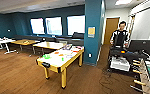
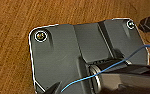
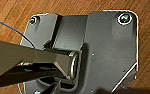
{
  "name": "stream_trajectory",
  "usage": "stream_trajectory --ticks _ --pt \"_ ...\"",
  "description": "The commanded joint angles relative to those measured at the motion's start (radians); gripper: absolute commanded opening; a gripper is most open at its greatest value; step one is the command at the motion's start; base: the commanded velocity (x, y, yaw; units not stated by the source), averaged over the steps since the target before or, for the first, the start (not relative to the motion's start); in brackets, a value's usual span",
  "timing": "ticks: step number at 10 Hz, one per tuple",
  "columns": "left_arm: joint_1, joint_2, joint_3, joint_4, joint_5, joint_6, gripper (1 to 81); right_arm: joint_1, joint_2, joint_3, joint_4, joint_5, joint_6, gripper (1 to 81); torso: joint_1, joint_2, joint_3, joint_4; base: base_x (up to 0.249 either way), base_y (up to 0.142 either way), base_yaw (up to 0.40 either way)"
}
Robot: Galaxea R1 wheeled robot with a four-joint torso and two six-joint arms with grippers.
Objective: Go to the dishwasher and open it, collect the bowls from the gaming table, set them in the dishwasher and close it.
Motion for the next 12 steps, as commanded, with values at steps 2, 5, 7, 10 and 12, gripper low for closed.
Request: stream_trajectory --ticks 2,5,7,10,12 --pt "-0.051 -0.005 0.0 -0.003 0.048 0.002 81.1 0.038 -0.004 0.0 -0.006 -0.048 -0.004 81.1 0.0 0.0 0.0 0.0 0.04 0.0 0.0" --pt "-0.05 -0.005 0.0 -0.005 0.048 0.002 81.1 0.038 -0.002 0.0 -0.008 -0.048 -0.004 81.1 0.0 -0.001 0.0 0.0 0.107 0.0 0.0" --pt "-0.05 -0.005 0.0 -0.005 0.048 0.002 81.1 0.04 -0.002 -0.002 -0.008 -0.048 -0.004 81.1 0.001 -0.001 0.0 0.0 0.11 0.0 0.0" --pt "-0.05 -0.006 0.0 -0.005 0.048 0.002 81.1 0.04 -0.001 -0.002 -0.008 -0.049 -0.005 81.1 0.001 -0.001 0.0 0.0 0.109 0.0 0.0" --pt "-0.05 -0.005 0.0 -0.005 0.048 0.002 81.1 0.038 -0.001 -0.003 -0.008 -0.049 -0.005 81.1 0.001 -0.001 0.0 0.0 0.109 0.0 0.0"
